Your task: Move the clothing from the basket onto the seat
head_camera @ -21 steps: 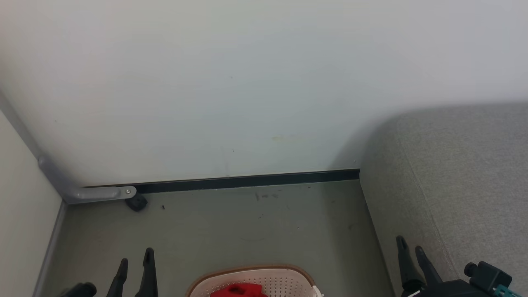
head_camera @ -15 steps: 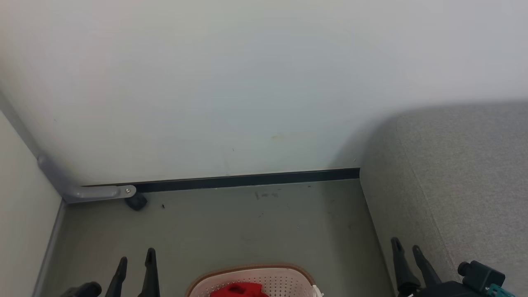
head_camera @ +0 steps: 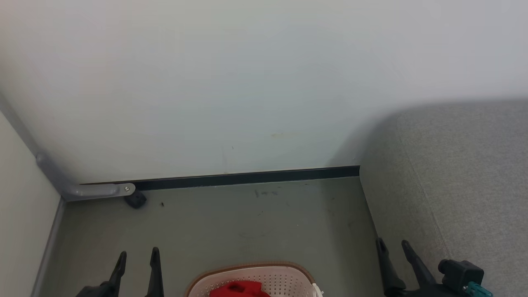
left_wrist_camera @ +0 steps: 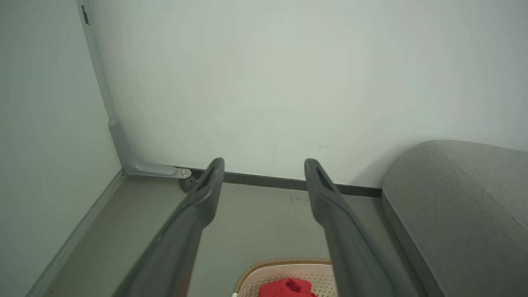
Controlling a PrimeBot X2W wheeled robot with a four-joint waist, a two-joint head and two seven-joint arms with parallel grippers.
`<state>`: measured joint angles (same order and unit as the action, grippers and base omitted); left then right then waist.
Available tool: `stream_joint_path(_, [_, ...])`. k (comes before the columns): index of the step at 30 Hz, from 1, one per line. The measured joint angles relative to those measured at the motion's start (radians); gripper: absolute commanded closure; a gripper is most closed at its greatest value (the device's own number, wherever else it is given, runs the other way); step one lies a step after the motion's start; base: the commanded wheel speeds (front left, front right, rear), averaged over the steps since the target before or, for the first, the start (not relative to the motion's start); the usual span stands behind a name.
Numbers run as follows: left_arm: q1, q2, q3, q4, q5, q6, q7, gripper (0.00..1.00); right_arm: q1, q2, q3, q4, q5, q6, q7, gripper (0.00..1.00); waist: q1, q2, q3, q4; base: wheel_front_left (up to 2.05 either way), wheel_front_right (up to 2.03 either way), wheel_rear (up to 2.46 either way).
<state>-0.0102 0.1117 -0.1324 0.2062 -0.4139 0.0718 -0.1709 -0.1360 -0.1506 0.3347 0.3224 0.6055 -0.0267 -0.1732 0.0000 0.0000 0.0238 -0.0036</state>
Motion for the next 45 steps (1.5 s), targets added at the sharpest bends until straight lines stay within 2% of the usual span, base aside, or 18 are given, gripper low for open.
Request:
stream_joint_path(12, [0.000, 0.008, -0.015, -0.003, 0.178, 0.026, -0.047, 0.00, -0.020, -0.016, 0.052, 0.003, -0.152, -0.019, -0.046, 0.00, 0.0000, 0.0000, 0.010, 0.000, 0.00, 0.00, 0.00])
stream_joint_path(22, [0.000, 0.011, -0.026, 0.002, 0.284, 0.044, -0.079, 0.00, -0.022, -0.024, 0.091, 0.003, -0.262, -0.035, -0.076, 0.00, 0.0001, 0.0000, 0.016, -0.002, 0.00, 0.00, 0.00])
stream_joint_path(45, [0.001, -0.010, 0.002, 0.037, 0.248, 0.043, -0.079, 0.00, -0.023, -0.021, 0.073, 0.002, -0.263, -0.026, -0.076, 0.00, 0.0000, 0.0000, 0.019, -0.005, 0.00, 0.00, 0.00])
